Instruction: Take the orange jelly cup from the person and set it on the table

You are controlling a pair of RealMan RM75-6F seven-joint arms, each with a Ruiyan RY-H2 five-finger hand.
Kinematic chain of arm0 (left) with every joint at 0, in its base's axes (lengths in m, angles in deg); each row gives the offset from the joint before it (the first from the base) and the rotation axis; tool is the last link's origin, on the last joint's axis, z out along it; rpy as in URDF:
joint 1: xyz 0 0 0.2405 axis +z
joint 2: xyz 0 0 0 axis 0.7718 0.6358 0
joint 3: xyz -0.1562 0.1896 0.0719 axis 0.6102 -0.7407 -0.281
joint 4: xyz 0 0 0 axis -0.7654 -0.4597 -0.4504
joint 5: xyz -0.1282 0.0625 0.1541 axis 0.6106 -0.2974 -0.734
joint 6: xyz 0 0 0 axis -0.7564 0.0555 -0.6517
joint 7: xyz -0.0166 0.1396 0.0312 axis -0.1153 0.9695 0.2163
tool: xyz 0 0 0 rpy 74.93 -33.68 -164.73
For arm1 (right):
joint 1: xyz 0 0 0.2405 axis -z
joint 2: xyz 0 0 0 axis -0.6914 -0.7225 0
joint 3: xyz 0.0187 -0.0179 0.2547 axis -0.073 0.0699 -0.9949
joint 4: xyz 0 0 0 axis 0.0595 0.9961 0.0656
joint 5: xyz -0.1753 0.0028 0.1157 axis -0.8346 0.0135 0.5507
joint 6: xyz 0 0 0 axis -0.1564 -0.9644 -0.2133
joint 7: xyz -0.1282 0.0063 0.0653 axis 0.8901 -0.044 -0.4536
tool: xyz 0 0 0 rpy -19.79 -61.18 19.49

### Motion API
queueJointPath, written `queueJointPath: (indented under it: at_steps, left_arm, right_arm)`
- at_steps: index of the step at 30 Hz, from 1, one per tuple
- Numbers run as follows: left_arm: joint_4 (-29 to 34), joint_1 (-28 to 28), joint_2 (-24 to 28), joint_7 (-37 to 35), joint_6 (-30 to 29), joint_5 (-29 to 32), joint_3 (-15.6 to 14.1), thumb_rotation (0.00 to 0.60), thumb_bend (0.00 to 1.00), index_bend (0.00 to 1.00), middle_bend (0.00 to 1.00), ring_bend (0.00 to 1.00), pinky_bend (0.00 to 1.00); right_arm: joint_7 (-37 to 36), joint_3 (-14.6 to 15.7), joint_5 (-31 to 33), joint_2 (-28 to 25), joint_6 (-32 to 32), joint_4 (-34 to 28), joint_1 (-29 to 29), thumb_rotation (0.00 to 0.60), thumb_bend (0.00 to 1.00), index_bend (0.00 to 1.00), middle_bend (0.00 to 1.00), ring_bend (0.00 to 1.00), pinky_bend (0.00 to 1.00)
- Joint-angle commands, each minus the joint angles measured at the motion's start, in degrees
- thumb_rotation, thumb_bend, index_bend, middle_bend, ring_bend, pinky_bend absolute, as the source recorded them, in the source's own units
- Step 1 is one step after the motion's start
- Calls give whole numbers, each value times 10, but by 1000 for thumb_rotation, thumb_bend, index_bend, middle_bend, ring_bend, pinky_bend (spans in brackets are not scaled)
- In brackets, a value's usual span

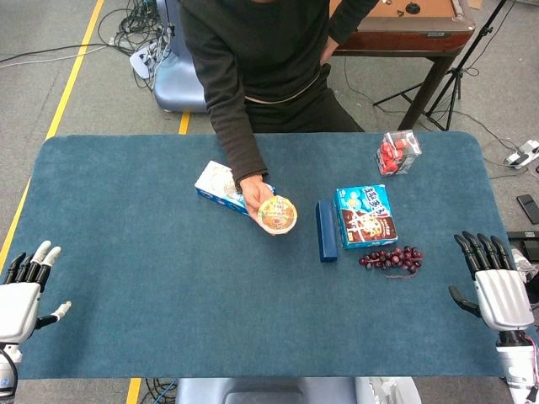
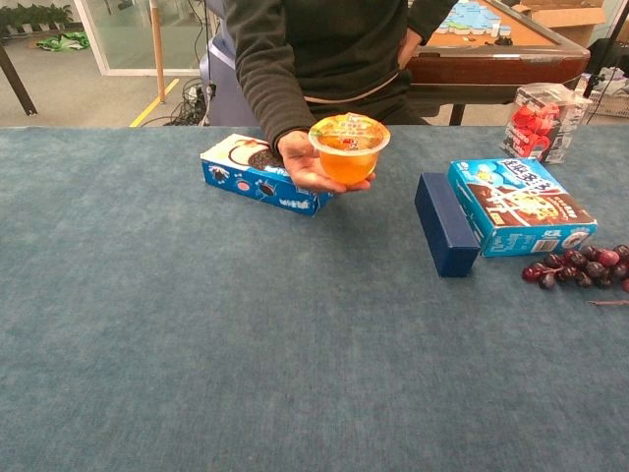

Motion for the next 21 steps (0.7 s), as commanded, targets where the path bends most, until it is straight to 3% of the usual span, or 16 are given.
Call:
queueJointPath:
  at_steps: [1, 12, 21]
  left_arm:
    - [0, 0, 0, 0, 0, 0, 0, 600, 193, 63, 22, 90, 39]
    - [-2, 0, -1, -1, 1, 0, 0, 600, 193, 63, 22, 90, 39]
    - [1, -1, 0, 1, 0, -3, 0, 600, 194, 63, 22, 90, 39]
  right_arm:
    - [0, 1, 0, 0, 2, 0, -1, 600, 247, 0, 68, 0, 0]
    - [-4, 1, -10, -5, 14, -7, -12, 600, 247, 0, 68, 0, 0]
    - [9, -10, -26, -11, 67, -33, -61, 600, 247, 0, 68, 0, 0]
